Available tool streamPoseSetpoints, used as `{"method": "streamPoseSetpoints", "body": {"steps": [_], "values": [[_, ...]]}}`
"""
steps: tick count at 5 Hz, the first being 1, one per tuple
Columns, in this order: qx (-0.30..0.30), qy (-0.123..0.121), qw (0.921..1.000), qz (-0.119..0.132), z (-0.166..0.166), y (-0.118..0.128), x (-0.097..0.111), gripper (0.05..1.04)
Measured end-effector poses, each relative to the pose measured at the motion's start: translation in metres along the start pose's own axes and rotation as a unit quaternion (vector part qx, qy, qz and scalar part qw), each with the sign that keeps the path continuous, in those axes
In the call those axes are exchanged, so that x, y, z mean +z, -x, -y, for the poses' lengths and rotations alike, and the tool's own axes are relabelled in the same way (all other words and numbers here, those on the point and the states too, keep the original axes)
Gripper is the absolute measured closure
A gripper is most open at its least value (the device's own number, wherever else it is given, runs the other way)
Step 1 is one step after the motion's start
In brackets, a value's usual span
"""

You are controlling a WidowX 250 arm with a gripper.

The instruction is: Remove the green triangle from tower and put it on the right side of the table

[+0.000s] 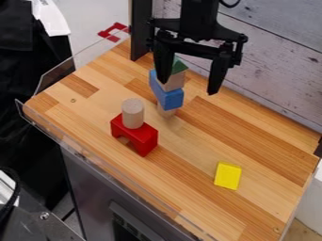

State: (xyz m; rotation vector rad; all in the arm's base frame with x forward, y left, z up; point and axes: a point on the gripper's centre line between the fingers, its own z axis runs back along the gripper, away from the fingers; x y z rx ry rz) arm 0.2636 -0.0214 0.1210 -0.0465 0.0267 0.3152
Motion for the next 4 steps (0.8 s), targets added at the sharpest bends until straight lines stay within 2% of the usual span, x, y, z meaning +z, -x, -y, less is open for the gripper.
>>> {"method": "streamPoseSetpoints", "body": {"steps": [1, 2, 3, 4], "values": [[0.0, -0.005, 0.9999, -0.013, -0.001, 0.002, -0.007, 0.084], [-0.034, -0.018, 0.9991, -0.02, -0.004, 0.002, -0.004, 0.084], [-0.061, -0.012, 0.998, -0.004, -0.014, -0.007, 0.011, 0.084], [-0.087, -0.014, 0.9961, -0.001, -0.028, -0.01, 0.02, 0.084]]}}
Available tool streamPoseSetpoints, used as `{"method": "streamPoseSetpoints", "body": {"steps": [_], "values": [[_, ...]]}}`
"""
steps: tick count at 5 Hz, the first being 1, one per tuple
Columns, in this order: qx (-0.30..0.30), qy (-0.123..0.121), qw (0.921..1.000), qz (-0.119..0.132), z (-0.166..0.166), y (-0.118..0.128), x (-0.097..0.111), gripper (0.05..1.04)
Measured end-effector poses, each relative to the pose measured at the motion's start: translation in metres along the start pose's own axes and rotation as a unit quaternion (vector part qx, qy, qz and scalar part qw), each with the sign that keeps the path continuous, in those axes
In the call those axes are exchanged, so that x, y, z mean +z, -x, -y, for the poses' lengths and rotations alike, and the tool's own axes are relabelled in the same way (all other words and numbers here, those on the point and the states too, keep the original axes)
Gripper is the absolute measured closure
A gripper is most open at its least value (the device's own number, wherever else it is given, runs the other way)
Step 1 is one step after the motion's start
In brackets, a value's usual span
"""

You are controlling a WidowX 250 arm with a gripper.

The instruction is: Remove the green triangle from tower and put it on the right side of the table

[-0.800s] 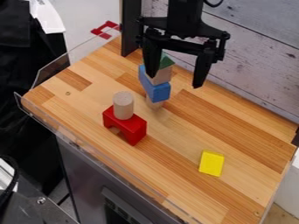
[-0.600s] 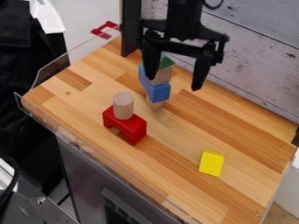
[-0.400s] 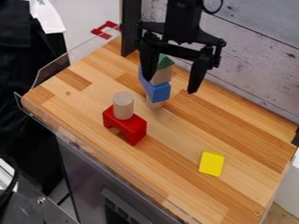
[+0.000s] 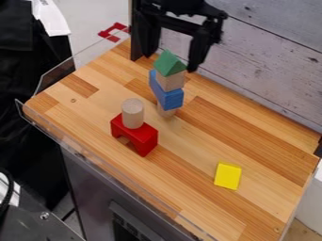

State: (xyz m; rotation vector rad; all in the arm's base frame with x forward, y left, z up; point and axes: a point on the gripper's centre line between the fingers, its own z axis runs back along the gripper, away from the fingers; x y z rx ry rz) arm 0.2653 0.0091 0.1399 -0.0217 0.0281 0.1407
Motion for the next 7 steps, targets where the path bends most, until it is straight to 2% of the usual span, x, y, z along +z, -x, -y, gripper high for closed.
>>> {"method": "streamPoseSetpoints", "body": {"steps": [1, 2, 4, 6, 7], "values": [[-0.034, 0.007, 0.9994, -0.002, -0.012, -0.003, 0.007, 0.084], [-0.061, 0.018, 0.9978, -0.017, -0.019, -0.007, -0.001, 0.084], [-0.103, 0.019, 0.9944, -0.015, -0.02, -0.029, -0.003, 0.084], [-0.101, 0.037, 0.9937, -0.029, -0.026, -0.035, -0.012, 0.084], [-0.099, 0.047, 0.9936, -0.028, -0.03, -0.037, -0.017, 0.084]]}}
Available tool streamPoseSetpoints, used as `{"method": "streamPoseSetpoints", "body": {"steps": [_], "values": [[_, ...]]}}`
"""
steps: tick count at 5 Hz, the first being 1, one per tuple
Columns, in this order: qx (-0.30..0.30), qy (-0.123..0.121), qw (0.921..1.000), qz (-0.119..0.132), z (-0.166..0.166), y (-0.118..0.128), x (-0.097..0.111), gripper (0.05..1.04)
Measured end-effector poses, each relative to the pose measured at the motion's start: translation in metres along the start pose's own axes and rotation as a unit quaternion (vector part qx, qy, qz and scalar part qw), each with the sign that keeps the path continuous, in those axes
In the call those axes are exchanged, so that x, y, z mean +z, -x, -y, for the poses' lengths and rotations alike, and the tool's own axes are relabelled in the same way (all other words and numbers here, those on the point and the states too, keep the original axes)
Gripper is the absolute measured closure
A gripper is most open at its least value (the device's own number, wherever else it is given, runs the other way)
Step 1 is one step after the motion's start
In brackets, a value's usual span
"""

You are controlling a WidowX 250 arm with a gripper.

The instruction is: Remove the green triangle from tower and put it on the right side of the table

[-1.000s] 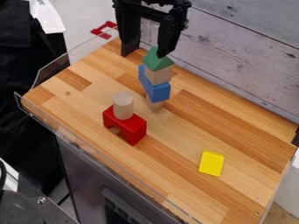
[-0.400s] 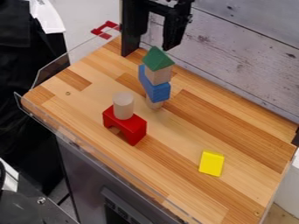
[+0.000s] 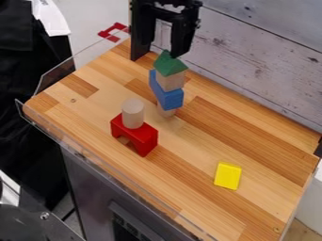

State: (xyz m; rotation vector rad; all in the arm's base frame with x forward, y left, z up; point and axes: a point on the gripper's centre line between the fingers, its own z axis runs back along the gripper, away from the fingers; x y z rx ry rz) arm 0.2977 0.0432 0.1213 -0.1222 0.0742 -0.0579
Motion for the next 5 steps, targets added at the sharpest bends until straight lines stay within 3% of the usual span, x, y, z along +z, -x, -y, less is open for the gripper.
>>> {"method": "streamPoseSetpoints", "body": {"steps": [3, 4, 5], "values": [[-0.006, 0.015, 0.9987, -0.049, -0.001, -0.008, -0.024, 0.084], [-0.008, 0.018, 0.9986, -0.049, 0.0, -0.009, -0.025, 0.122], [-0.007, 0.022, 0.9983, -0.054, 0.0, -0.009, -0.027, 0.263]]}}
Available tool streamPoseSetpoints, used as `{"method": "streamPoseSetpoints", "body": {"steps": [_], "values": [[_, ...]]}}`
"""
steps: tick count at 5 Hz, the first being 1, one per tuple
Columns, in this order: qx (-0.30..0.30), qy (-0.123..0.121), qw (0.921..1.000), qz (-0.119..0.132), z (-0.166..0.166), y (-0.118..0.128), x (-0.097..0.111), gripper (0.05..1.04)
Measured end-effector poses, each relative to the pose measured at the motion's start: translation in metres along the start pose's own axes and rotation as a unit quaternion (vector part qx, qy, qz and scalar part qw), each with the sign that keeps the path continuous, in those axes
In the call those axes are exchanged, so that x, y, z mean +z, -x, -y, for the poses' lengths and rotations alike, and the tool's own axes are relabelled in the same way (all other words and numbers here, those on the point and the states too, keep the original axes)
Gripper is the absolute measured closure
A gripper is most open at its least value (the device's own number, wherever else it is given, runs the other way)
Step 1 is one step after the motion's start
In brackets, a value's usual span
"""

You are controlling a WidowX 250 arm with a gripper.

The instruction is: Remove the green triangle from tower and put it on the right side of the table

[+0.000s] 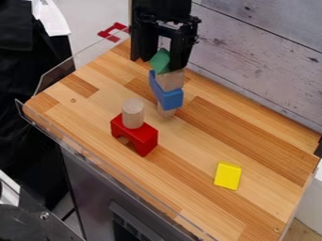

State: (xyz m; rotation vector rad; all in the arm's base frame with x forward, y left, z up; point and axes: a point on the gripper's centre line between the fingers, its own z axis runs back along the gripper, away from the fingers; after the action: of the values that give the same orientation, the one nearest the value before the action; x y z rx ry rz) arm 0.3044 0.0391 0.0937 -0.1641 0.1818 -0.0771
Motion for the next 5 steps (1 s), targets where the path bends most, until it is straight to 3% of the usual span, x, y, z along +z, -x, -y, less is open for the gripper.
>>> {"method": "streamPoseSetpoints", "body": {"steps": [1, 2, 5], "values": [[0.004, 0.0, 1.0, -0.002, 0.0, 0.001, 0.0, 0.505], [0.008, 0.001, 0.9999, -0.008, 0.002, 0.002, 0.0, 0.512], [0.002, -0.07, 0.9975, -0.011, 0.023, -0.005, 0.027, 0.512]]}}
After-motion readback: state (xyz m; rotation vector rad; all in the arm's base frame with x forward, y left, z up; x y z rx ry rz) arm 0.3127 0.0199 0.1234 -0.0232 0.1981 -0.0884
